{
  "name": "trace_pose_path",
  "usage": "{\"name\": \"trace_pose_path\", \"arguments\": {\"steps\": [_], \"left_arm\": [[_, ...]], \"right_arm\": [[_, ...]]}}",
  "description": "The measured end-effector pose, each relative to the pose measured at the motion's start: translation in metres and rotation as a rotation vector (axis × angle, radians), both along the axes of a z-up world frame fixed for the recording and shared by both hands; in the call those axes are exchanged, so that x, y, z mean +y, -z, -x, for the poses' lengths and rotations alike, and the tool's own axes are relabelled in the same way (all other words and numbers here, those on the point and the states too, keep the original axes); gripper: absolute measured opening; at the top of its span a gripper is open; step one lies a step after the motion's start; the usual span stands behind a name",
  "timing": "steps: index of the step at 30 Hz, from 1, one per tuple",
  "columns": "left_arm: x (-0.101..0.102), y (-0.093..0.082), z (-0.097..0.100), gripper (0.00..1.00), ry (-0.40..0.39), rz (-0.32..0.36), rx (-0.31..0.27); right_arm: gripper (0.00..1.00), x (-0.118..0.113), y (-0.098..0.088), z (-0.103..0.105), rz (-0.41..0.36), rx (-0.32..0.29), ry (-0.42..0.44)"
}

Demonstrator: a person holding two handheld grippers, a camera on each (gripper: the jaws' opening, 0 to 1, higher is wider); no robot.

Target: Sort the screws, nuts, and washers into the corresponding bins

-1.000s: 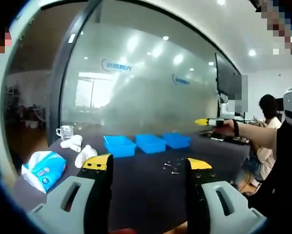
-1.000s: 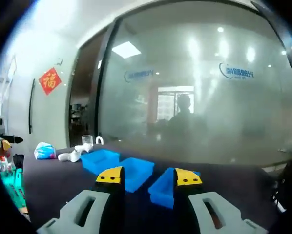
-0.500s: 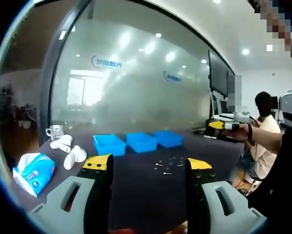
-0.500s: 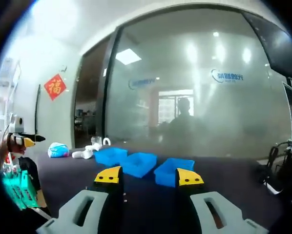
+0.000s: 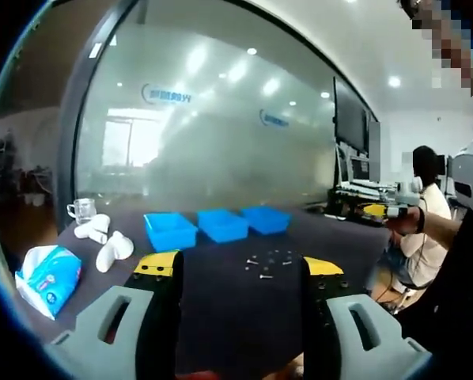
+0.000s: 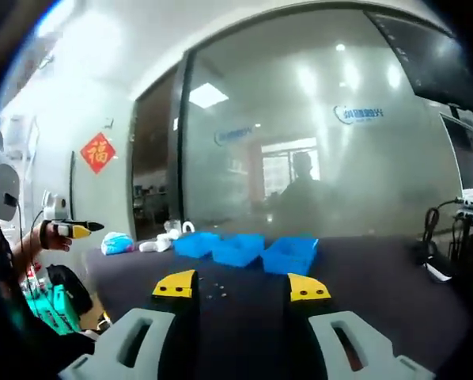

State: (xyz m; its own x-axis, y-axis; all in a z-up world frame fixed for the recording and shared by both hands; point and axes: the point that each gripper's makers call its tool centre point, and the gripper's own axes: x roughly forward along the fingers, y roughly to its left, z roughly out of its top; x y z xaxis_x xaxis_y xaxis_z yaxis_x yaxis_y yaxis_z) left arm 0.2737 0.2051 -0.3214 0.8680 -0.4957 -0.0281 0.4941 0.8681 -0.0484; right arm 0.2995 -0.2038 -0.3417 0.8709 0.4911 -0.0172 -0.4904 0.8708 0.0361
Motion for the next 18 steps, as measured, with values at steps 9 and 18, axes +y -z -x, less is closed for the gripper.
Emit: {"name": "trace_pose_path", "arguments": {"steps": [9,18], "left_arm": [[-0.005,0.006,0.007,0.56,0.038,-0.011,0.022],[-0.011,0.006,0.014,0.56,0.074,-0.020,0.020]], "right_arm": [[0.38,0.003,0.009,0.022,0.017,0.061,-0.087],[0.36,0.028,0.018,0.023,0.108,0.141,-0.251]]}}
